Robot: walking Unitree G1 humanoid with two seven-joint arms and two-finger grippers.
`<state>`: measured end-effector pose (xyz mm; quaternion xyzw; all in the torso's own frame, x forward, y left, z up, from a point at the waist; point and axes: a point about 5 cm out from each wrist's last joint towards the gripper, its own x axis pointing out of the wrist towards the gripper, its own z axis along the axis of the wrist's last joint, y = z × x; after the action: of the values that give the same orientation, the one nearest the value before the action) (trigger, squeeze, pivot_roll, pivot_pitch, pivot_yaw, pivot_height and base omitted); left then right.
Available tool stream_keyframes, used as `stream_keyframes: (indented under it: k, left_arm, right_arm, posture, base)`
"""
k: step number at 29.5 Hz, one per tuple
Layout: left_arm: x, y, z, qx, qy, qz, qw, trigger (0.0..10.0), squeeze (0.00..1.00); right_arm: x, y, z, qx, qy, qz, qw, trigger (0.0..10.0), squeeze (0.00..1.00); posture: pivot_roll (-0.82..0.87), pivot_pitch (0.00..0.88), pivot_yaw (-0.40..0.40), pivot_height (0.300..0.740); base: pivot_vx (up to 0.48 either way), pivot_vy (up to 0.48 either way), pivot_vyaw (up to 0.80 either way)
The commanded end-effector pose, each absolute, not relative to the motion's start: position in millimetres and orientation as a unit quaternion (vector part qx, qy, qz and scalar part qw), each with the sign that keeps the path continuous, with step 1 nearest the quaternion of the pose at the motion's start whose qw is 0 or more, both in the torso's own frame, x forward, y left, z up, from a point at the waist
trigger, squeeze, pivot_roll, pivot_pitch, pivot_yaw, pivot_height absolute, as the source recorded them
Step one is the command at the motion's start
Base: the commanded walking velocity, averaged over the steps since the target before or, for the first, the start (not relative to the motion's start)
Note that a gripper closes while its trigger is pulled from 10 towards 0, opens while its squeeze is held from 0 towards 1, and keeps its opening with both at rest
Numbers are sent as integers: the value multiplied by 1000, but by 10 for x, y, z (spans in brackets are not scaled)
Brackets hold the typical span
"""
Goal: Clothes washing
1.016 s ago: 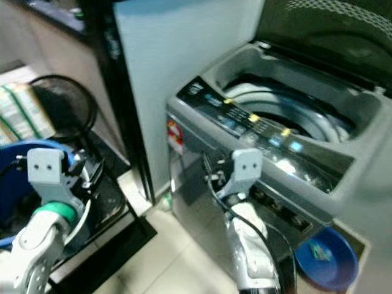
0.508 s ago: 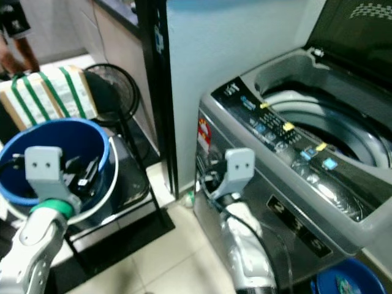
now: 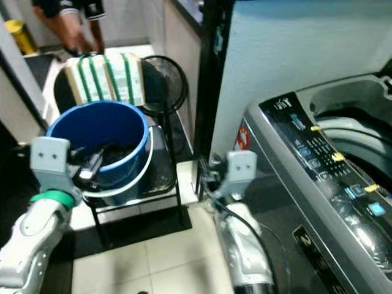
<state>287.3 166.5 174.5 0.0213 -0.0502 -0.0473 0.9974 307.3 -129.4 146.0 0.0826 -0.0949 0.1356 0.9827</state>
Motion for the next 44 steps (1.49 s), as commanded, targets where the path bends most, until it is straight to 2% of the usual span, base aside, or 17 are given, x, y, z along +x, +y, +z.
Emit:
stream_keyframes:
  k: [1, 12, 21, 35, 44]
  left_arm:
    - [2879, 1650, 1739, 28, -50, -52, 997, 10000, 0]
    - [2913, 1664, 1809, 39, -60, -56, 996, 10000, 0]
    - [2944, 1590, 1809, 22, -71, -69, 995, 10000, 0]
    - [2959, 1640, 1865, 17, -76, -70, 995, 10000, 0]
    - [2984, 1664, 1897, 1, -82, -58, 995, 10000, 0]
  right_arm:
    - [3057, -1317, 1408, 81, -87, 131, 984, 10000, 0]
    - [3071, -1310, 1394, 84, -91, 132, 983, 10000, 0]
    - [3080, -1305, 1379, 97, -88, 123, 984, 10000, 0]
    - [3060, -1259, 1327, 104, -86, 117, 984, 10000, 0]
    - [3078, -1235, 1317, 103, -85, 121, 984, 10000, 0]
  posture:
    - [47, 15, 67, 740]
    - [56, 12, 71, 740]
    - [53, 14, 70, 740]
    - [90, 25, 90, 740]
    - [96, 27, 73, 740]
  base:
    - [0, 0, 800]
    - [0, 0, 800]
    - [28, 0, 0]
    - [304, 0, 0]
    - [437, 0, 0]
